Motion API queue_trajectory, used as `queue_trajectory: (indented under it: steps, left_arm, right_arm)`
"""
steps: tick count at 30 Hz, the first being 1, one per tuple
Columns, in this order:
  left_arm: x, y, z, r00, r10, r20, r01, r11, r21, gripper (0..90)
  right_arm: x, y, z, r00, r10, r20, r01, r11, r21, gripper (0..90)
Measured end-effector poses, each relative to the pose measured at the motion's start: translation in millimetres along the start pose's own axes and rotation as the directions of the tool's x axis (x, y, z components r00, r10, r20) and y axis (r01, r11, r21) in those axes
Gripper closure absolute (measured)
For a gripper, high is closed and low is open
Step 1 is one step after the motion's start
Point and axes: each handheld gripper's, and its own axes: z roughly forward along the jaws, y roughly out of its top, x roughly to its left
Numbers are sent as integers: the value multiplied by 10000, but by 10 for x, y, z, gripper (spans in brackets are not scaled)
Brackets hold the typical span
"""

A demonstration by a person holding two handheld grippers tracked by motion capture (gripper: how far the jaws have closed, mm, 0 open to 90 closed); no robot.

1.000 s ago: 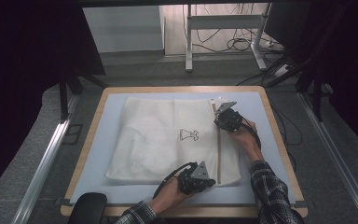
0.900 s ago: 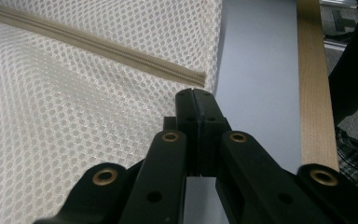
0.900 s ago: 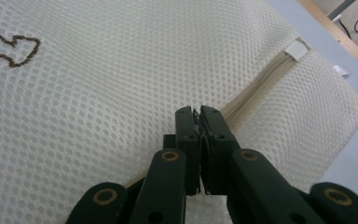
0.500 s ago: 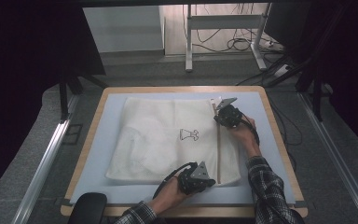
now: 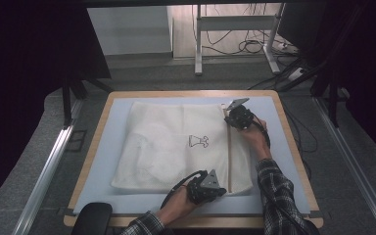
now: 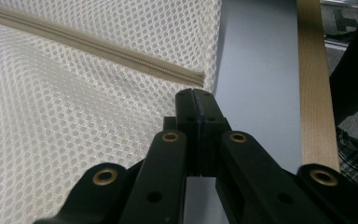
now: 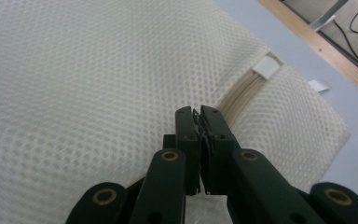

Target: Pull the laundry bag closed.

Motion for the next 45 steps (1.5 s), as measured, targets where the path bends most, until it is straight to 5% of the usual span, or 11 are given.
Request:
queue_trajectory:
  steps: [18,45]
  left_arm:
    - [1,1,1,10000,-44,27,44,10000,0,900]
    - [1,2,3,10000,-58,34,58,10000,13,900]
  right_arm:
    - [-123,56,118,9993,383,26,-382,9992,-141,858]
    - [-248,169,249,9989,208,425,-201,9996,-187,860]
